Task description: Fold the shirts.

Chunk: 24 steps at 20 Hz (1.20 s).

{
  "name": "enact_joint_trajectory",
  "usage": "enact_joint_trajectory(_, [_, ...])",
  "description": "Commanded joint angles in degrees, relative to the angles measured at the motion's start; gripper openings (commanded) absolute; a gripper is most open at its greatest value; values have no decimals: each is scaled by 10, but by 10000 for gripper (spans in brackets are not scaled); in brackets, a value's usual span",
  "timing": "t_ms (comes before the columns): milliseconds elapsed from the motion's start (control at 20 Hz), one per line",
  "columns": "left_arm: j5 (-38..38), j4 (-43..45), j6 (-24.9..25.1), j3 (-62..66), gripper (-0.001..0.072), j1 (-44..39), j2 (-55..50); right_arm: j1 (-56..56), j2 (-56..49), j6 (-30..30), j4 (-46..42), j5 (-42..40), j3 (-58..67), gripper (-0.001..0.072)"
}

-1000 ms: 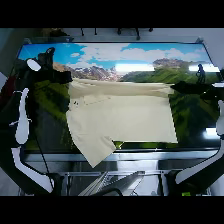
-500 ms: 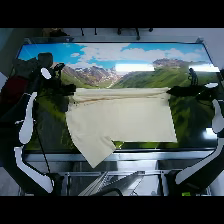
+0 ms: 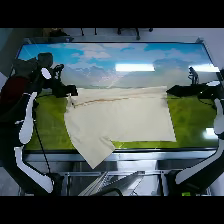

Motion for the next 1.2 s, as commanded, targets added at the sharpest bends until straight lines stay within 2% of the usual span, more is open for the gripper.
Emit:
enact_joint_trajectory(0, [-116,-1,-21,63,695,7,4,-30,54,50,-66,47,-1,329])
enact_joint_trajectory(50, [-142,-1,-28,61,695,12,16,-47,66,71,-85,67,-7,345])
enact_joint_trajectory(100, [-156,-4,-31,43,695,13,34,-65,74,83,-89,91,-22,394])
enact_joint_trajectory(300, [-146,-16,-28,-155,694,13,167,-114,97,91,-110,168,-144,385])
enact_joint_trajectory(350, [-139,-17,-28,-220,693,13,207,-119,102,93,-124,167,-187,384])
enact_joint_trajectory(450, [-127,-17,-28,-344,576,13,285,-118,104,102,-143,161,-263,384])
enact_joint_trajectory(650, [-82,-21,-30,-549,577,13,444,-110,126,102,-137,143,-368,382])
enact_joint_trajectory(900, [-49,-72,-30,-713,577,13,574,-100,166,107,-136,155,-391,364])
enact_joint_trajectory(1150, [52,-163,-30,-818,576,13,644,-87,198,108,-136,157,-391,365])
